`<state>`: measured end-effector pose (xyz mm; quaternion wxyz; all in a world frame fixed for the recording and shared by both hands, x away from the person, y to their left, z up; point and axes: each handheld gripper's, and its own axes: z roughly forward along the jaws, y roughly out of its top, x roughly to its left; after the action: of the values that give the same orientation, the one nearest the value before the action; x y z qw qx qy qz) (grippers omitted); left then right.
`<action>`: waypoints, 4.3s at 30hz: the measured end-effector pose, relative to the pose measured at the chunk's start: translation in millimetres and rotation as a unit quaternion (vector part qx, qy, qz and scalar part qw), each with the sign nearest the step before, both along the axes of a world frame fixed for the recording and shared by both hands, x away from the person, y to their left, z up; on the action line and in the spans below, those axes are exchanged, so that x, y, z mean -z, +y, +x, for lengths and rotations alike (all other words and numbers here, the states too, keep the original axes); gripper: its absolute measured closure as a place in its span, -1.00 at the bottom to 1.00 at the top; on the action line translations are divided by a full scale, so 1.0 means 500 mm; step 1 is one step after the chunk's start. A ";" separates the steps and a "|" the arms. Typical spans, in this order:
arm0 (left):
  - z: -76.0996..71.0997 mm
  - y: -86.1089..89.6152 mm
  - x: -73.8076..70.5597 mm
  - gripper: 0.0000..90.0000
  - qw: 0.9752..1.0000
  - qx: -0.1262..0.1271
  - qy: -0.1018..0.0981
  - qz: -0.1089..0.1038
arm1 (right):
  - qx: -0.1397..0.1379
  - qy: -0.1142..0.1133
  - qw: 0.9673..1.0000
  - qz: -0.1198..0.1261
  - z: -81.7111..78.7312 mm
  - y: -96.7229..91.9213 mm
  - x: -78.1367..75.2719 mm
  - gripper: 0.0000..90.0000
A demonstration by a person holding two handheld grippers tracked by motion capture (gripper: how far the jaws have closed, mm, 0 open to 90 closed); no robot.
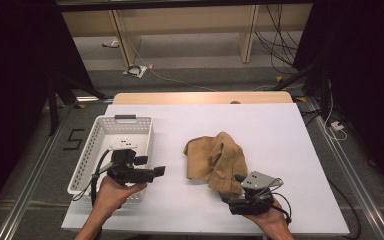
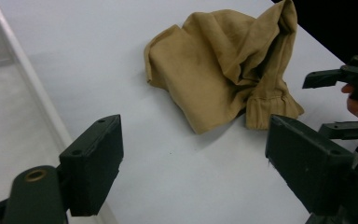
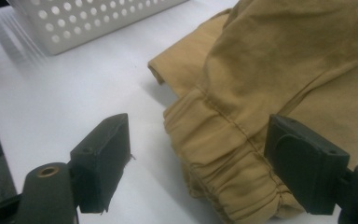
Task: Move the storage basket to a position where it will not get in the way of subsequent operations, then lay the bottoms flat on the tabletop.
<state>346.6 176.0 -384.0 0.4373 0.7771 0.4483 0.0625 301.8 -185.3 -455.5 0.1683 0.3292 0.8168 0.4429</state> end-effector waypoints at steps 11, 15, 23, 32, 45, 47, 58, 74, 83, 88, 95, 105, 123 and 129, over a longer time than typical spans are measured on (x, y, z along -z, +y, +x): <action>-0.012 -0.031 0.008 -0.58 1.000 0.024 0.001 0.004 | -0.006 0.002 1.000 -0.025 0.021 0.018 0.007 -0.44; -0.014 -0.040 0.016 -0.58 1.000 0.030 0.006 0.007 | -0.008 0.005 0.999 -0.040 0.023 0.024 0.010 -0.44; -0.016 -0.050 0.023 -0.58 0.999 0.038 0.010 0.013 | -0.006 0.013 0.999 -0.051 0.026 0.024 0.015 -0.41; -0.016 -0.056 0.026 -0.58 0.999 0.041 0.011 0.015 | -0.002 0.025 0.998 -0.061 0.031 0.018 0.021 -0.21; -0.018 -0.057 0.033 -0.58 0.999 0.045 0.012 0.021 | 0.012 0.041 0.996 -0.084 0.035 0.011 0.028 0.15; -0.018 -0.059 0.035 -0.58 0.999 0.045 0.013 0.021 | 0.011 0.043 0.995 -0.095 0.036 0.012 0.030 0.22; -0.021 -0.065 0.036 -0.58 0.998 0.053 0.014 0.025 | 0.003 0.071 0.992 -0.102 0.039 0.007 0.032 0.82; -0.023 -0.068 0.037 -0.58 0.998 0.054 0.014 0.028 | 0.067 0.016 0.997 0.023 0.046 -0.081 -0.056 0.91; -0.026 -0.079 0.041 -0.58 0.997 0.062 0.015 0.032 | 0.146 0.039 0.988 0.032 0.072 -0.168 -0.042 0.91; -0.028 -0.088 0.046 -0.57 0.997 0.067 0.016 0.035 | 0.180 0.041 0.983 0.022 0.081 -0.198 -0.033 0.90; -0.030 -0.103 0.057 -0.57 0.996 0.075 0.019 0.042 | 0.211 0.049 0.976 -0.002 0.089 -0.216 -0.022 0.90; -0.031 -0.121 0.074 -0.56 0.995 0.081 0.024 0.050 | 0.233 0.054 0.971 -0.010 0.088 -0.227 -0.021 0.59; -0.008 -0.180 0.100 -0.49 0.992 0.095 0.013 0.079 | 0.153 0.022 0.988 0.020 0.013 -0.137 -0.078 -0.09; 0.012 -0.199 0.122 -0.41 0.992 0.088 0.017 0.092 | 0.137 0.038 0.990 -0.001 -0.008 -0.120 -0.066 -0.15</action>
<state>352.6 76.4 -445.0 0.3600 0.8513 0.3781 0.0514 297.9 -245.2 -422.4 0.1968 0.4544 0.7703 0.4019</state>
